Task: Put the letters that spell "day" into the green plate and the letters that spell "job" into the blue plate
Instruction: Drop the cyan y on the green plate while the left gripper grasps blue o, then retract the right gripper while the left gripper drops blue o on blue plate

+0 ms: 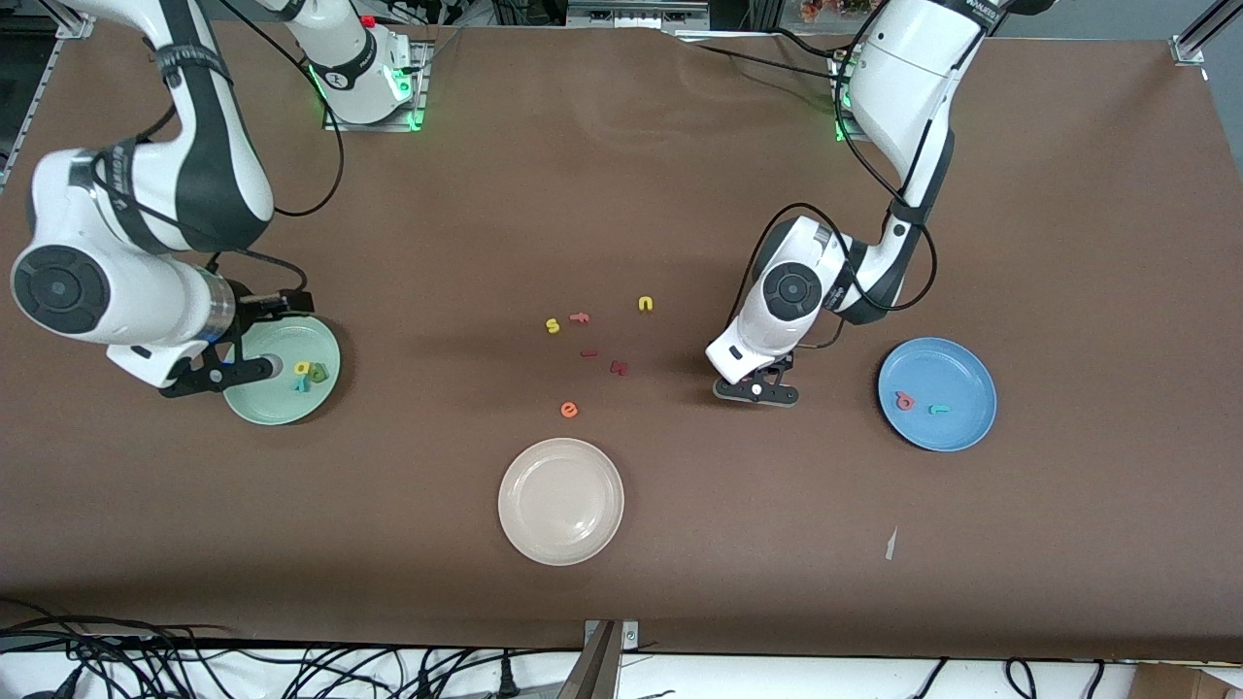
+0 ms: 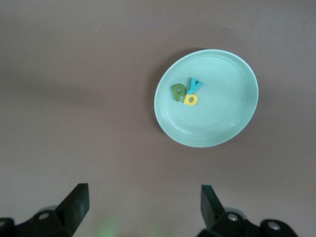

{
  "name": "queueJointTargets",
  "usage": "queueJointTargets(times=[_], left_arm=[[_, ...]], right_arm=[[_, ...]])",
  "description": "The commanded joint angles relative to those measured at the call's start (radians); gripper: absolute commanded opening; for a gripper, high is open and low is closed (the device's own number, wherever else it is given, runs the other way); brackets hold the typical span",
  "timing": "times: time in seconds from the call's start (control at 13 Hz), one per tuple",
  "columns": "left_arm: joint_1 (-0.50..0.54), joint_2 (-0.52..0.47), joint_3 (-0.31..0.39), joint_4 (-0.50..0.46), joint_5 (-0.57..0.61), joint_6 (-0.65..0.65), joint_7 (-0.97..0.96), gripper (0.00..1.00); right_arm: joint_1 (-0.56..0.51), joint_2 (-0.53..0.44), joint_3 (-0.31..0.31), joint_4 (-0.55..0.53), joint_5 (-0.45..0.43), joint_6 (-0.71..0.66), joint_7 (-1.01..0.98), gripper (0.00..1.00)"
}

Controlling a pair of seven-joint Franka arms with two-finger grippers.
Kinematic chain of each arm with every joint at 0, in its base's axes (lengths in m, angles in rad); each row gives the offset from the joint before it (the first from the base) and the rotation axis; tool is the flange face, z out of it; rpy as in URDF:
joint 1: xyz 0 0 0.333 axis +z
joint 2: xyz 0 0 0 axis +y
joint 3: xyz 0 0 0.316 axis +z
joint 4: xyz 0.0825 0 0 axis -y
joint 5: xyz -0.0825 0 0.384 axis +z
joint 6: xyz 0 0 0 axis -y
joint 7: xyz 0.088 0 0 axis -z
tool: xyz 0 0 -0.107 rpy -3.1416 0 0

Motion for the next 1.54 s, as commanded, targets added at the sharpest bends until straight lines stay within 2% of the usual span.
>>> queueJointTargets(times=[0.0, 0.08, 0.23, 0.31, 0.38, 0.54, 0.69, 0.85, 1.0, 1.08, 1.15, 1.23, 1.38, 1.46], left_arm=[[-0.011, 0.009, 0.006, 0.001, -0.002, -0.003, -0.002, 0.27], [-0.011, 0.007, 0.006, 0.001, -0.002, -0.004, -0.002, 0.23], [-0.008, 0.0, 0.006, 0.006, -0.002, -0.009, 0.001, 0.2], [0.004, -0.019, 0.013, 0.009, 0.001, -0.023, 0.009, 0.2], [0.059, -0.046, 0.015, 0.015, 0.002, -0.056, 0.036, 0.19], [0.157, -0.107, 0.01, 0.008, 0.002, -0.096, 0.155, 0.2], [0.243, -0.147, 0.01, 0.005, 0.002, -0.15, 0.266, 0.22], [0.364, -0.175, -0.013, -0.002, 0.004, -0.187, 0.387, 0.24], [0.44, -0.178, -0.014, -0.003, 0.001, -0.199, 0.548, 0.3], [0.463, -0.178, -0.013, -0.021, 0.001, -0.199, 0.596, 0.37], [0.475, -0.178, -0.013, -0.035, -0.001, -0.199, 0.602, 0.64], [0.477, -0.178, -0.013, -0.038, -0.001, -0.199, 0.596, 1.0], [0.478, -0.203, -0.011, -0.055, -0.001, -0.187, 0.588, 1.0], [0.49, -0.239, -0.011, -0.083, 0.001, -0.167, 0.588, 1.0]], right_arm=[[-0.005, 0.008, 0.002, 0.079, 0.034, -0.133, -0.014, 1.0], [-0.005, 0.008, 0.0, 0.094, 0.077, -0.16, -0.016, 1.0], [-0.005, 0.01, 0.0, 0.139, 0.1, -0.175, -0.019, 1.0], [-0.002, 0.02, 0.002, 0.174, 0.097, -0.184, -0.025, 1.0], [0.003, 0.019, 0.002, 0.187, 0.091, -0.194, -0.022, 1.0], [0.036, -0.037, 0.002, 0.173, 0.019, -0.171, -0.02, 1.0], [0.042, -0.151, 0.002, 0.1, 0.01, -0.1, -0.014, 1.0], [0.038, -0.289, 0.003, -0.073, 0.017, -0.016, -0.01, 1.0], [0.027, -0.364, 0.003, -0.154, 0.006, -0.011, -0.002, 1.0], [0.0, -0.371, 0.003, -0.154, 0.014, 0.003, -0.004, 1.0], [-0.011, -0.387, -0.001, -0.151, 0.023, -0.003, -0.008, 1.0], [-0.013, -0.41, -0.007, -0.152, 0.035, -0.009, -0.01, 1.0], [-0.013, -0.423, -0.013, -0.152, 0.036, -0.022, -0.002, 1.0], [-0.007, -0.423, -0.048, -0.151, 0.042, -0.014, 0.001, 1.0]])
